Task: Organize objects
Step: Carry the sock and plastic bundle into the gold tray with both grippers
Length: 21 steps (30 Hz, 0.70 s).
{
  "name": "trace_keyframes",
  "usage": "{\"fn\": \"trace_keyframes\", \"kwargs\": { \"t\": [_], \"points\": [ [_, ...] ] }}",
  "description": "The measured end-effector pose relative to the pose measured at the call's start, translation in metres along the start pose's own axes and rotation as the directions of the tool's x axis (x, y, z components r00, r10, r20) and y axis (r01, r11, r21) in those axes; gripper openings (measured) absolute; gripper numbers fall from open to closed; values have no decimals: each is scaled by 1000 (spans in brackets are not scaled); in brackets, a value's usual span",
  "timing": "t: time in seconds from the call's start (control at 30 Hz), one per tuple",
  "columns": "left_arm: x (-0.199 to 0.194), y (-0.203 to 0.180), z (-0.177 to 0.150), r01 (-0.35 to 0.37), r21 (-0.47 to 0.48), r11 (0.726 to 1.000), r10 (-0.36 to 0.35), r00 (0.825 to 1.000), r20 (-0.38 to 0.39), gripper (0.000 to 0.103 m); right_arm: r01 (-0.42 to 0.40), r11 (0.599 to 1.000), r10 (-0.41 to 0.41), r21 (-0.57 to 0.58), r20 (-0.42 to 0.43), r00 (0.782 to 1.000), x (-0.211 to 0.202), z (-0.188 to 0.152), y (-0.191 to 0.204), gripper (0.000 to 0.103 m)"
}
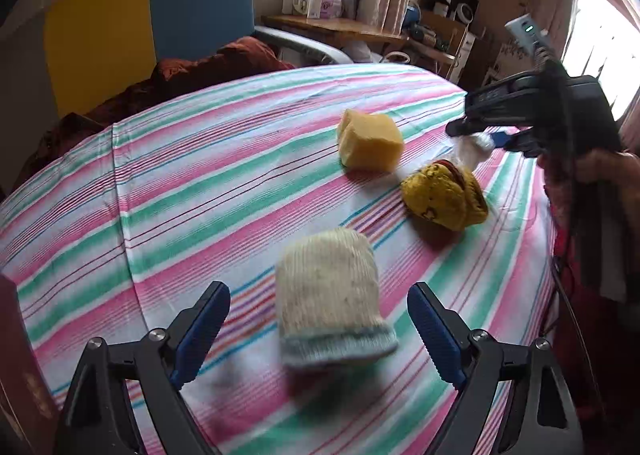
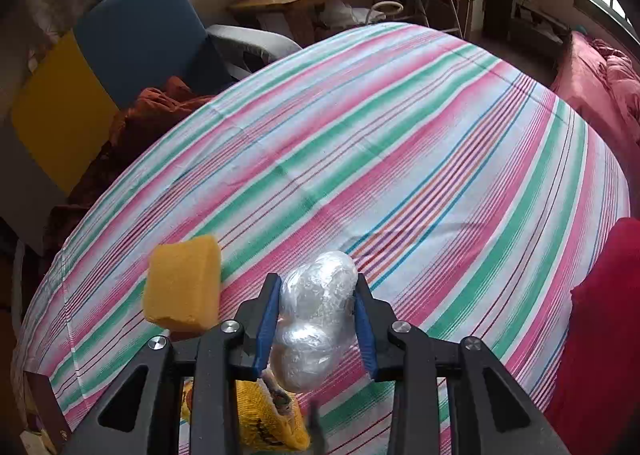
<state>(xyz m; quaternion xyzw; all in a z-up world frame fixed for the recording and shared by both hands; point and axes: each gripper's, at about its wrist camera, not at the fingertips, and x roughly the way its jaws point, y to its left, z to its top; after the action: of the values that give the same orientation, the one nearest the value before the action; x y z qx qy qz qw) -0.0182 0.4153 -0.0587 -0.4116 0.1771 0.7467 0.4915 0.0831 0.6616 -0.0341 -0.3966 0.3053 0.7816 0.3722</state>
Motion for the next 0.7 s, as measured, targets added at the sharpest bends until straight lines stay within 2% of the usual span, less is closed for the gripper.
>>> {"fn": "trace_keyframes", "kwargs": {
  "t": [0.03, 0.1, 0.13, 0.3, 0.43, 0.53, 0.7],
  "points": [
    [4, -1, 2, 5, -8, 1000, -5, 1000, -16, 81, -10, 1000, 11, -21, 27, 1000, -7, 0, 4, 34],
    [17, 2, 7, -1, -35, 999, -2, 998, -68, 61, -30, 998, 34, -56, 58, 998, -13, 0, 12, 34],
    [24, 3, 8, 17, -50, 999, -22, 995, -93, 59, -48, 997, 52, -68, 63, 997, -12, 1, 18, 34],
    [30, -10, 6, -36, 23, 999, 37, 997, -66, 55, -171, 975, 182, -139, 74, 980, -16, -2, 40, 34],
    [22, -7, -4, -29, 14, 999, 29, 999, -15, 54, -293, 926, 309, -239, 32, 951, -17, -11, 71, 34],
    [15, -8, -13, -64, 4, 998, 64, 998, 5, 54, -339, 877, 352, -340, -26, 936, -16, -24, 96, 34],
    [-4, -4, -35, -110, -44, 993, 111, 994, 25, 54, -375, 807, 356, -456, -130, 925, -7, -50, 126, 34]
  ]
}}
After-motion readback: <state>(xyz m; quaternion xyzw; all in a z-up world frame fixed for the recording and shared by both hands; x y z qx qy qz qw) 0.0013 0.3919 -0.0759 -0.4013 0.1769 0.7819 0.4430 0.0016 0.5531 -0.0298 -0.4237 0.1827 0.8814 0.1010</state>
